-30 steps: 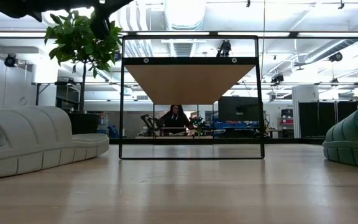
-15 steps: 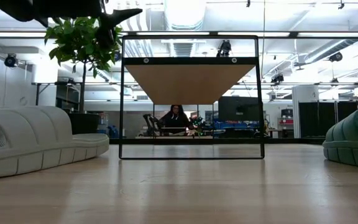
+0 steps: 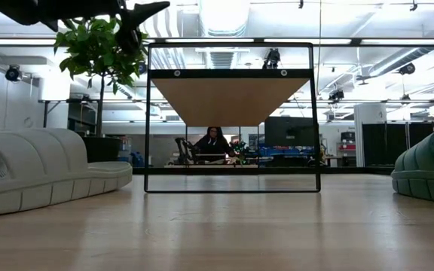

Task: Pick and place slides into the shelf
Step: Put the left green slipper on the shelf

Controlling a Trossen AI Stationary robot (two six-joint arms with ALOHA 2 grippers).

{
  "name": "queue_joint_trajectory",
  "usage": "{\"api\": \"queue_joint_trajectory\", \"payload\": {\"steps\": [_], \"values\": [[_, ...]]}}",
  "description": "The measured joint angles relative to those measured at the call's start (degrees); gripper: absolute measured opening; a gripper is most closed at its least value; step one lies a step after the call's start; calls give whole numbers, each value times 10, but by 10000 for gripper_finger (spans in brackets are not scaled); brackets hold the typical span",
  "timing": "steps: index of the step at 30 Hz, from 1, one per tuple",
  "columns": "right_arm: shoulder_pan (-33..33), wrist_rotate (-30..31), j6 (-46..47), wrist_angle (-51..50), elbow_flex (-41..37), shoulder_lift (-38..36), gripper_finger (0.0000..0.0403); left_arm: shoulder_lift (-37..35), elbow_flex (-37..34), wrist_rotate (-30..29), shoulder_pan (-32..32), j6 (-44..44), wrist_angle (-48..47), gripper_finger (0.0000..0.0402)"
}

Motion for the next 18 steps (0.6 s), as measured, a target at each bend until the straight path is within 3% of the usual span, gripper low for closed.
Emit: {"api": "queue_joint_trajectory", "payload": {"steps": [4,18], "values": [[6,39,27,7,-4,8,157,-1,0,1,0,0,0,170],[28,19,-25,62,-53,41,180,0,0,1,0,30,0,170]]}}
